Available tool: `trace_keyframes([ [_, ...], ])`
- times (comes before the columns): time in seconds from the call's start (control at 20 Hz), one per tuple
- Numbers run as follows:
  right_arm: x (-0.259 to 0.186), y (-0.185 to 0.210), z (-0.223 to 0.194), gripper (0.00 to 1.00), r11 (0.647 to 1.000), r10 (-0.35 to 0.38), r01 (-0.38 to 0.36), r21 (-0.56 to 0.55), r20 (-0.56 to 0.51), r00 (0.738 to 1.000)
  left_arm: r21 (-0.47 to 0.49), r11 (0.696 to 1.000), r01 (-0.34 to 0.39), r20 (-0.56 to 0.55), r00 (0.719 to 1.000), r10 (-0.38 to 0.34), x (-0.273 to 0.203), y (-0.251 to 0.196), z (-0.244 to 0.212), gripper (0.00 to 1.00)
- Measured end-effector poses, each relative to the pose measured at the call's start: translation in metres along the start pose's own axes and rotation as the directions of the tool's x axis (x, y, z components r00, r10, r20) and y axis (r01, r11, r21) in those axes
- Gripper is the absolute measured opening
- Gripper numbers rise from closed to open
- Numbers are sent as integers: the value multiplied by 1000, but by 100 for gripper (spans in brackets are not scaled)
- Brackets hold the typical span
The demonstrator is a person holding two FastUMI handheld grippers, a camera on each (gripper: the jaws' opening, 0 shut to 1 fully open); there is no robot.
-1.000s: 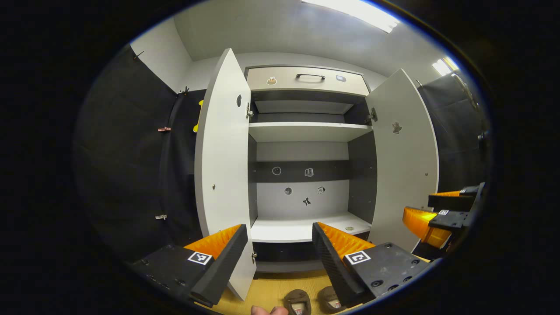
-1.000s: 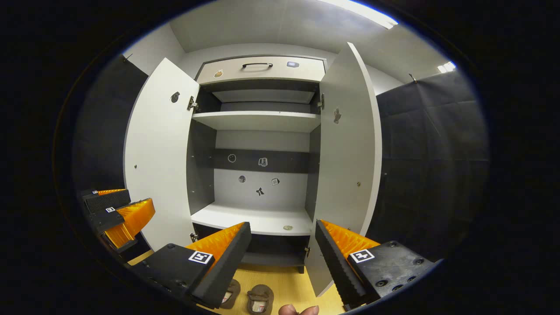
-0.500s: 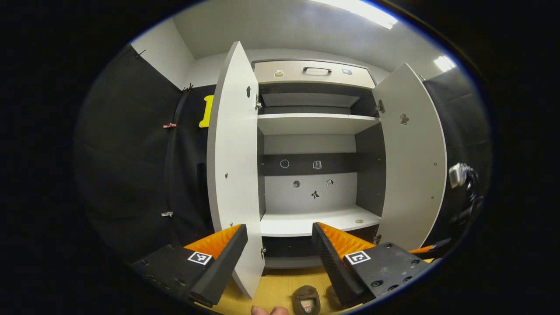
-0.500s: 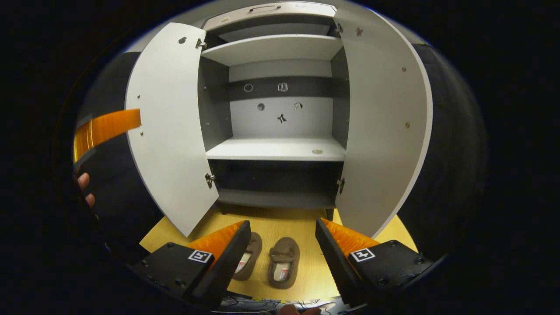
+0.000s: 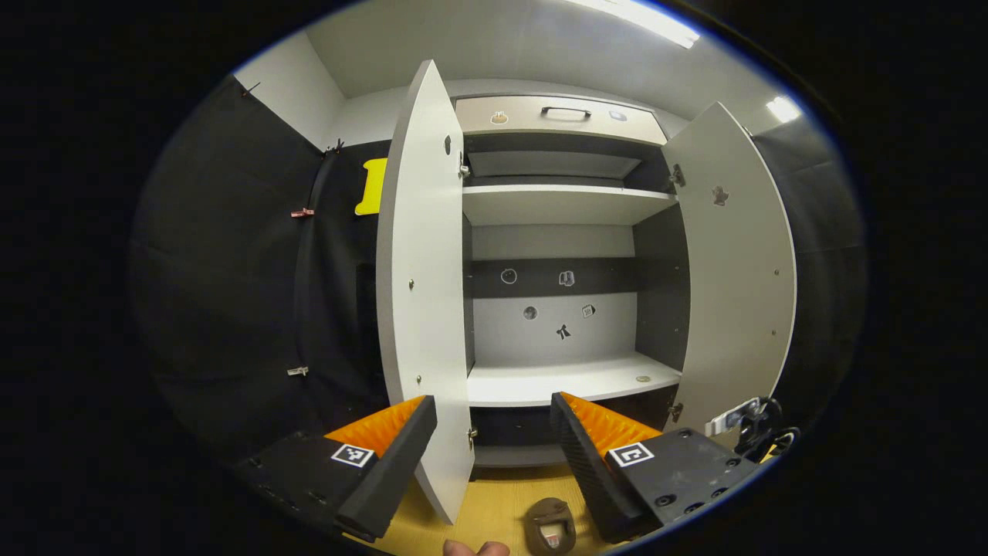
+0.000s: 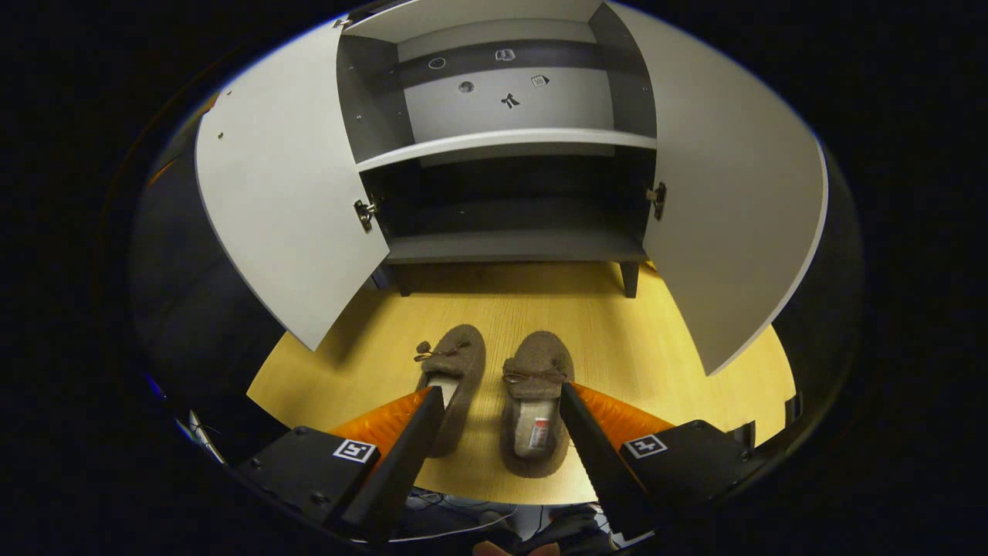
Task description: Grab one shoe with the right hand and put it into the shoe cabinet, grab the other shoe with the left hand and put it into the shoe cabinet; then close the right door with the right hand and the left door with the left hand.
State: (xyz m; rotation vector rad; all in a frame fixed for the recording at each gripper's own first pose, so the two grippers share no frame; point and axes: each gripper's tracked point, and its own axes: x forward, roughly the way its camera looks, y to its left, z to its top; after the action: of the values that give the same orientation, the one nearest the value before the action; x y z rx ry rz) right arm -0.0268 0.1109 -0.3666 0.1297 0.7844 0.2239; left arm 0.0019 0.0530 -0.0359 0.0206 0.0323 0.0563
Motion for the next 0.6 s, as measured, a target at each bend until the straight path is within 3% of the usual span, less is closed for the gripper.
trace_keyframes([
  [0.4,82,-6,-58,93,996,10,-1,93,-99,995,1,1000,-6,-38,999,6,10,0,-22,95],
  [0.45,89,-9,-63,84,995,0,9,95,-96,995,3,1000,-10,-43,999,10,11,0,-26,95],
  [0.55,108,-15,-63,83,995,-18,25,92,-71,997,9,1000,-16,-55,998,17,13,2,-34,95],
  [0.6,116,-21,-62,72,996,-42,47,80,-62,997,13,1000,-23,-63,998,24,13,4,-38,95],
])
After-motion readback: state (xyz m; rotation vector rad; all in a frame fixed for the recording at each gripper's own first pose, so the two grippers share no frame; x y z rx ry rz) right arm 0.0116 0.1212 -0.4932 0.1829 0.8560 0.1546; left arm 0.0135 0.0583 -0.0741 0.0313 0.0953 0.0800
